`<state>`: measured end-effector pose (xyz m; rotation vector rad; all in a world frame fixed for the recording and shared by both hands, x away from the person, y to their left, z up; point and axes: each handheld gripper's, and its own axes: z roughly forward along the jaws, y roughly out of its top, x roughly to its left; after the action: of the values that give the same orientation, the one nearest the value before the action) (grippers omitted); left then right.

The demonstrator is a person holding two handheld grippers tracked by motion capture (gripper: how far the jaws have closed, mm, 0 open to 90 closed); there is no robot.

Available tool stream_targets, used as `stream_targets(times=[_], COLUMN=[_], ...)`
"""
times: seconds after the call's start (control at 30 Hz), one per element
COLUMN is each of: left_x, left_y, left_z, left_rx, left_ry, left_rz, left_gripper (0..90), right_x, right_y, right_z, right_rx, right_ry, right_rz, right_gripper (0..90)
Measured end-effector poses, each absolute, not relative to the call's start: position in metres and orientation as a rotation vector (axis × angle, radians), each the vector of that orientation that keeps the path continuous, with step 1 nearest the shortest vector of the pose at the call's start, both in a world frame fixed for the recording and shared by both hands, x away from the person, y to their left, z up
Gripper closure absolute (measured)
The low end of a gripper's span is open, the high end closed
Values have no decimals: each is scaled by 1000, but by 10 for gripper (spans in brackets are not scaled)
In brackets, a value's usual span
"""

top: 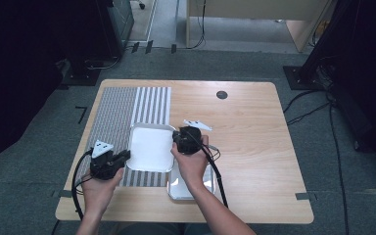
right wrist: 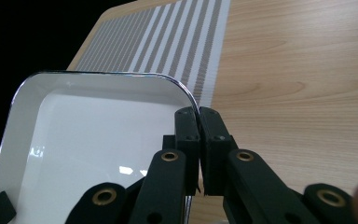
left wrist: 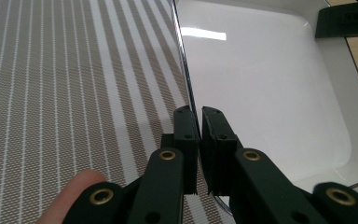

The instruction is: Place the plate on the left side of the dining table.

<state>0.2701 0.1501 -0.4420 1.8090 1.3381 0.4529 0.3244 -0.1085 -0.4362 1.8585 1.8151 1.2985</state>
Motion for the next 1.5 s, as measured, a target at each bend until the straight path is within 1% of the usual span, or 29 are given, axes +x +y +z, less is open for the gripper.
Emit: stream_targets(times=[0.33, 0.6, 0.67, 1.07, 1.13, 1.37, 1.5], left_x=[284, 296, 304, 347, 349, 376, 392], left_y=[185, 204, 211, 228, 229, 237, 233], left_z=[-446, -450, -451, -453, -454, -472, -481], left_rx=[1790, 1765, 1755, 1778, 1777, 1752, 1746], left_ry=[1411, 1458, 1476, 1512, 1518, 1581, 1601], left_rz=[469, 467, 469, 455, 448, 398, 372], left_gripper=[883, 891, 892, 897, 897, 897, 898], right_x=[346, 360, 369, 409, 413, 434, 452], right_y=[-72, -50, -43, -23, -20, -7, -4], right_z=[-440, -442, -443, -450, -452, -461, -469], right_rx=[1873, 1882, 1873, 1909, 1915, 1910, 1903], right_ry=[1884, 1906, 1924, 1917, 1919, 1929, 1911], right_rz=[1300, 1291, 1284, 1269, 1263, 1202, 1159], right_gripper=[887, 887, 887, 888, 888, 887, 884])
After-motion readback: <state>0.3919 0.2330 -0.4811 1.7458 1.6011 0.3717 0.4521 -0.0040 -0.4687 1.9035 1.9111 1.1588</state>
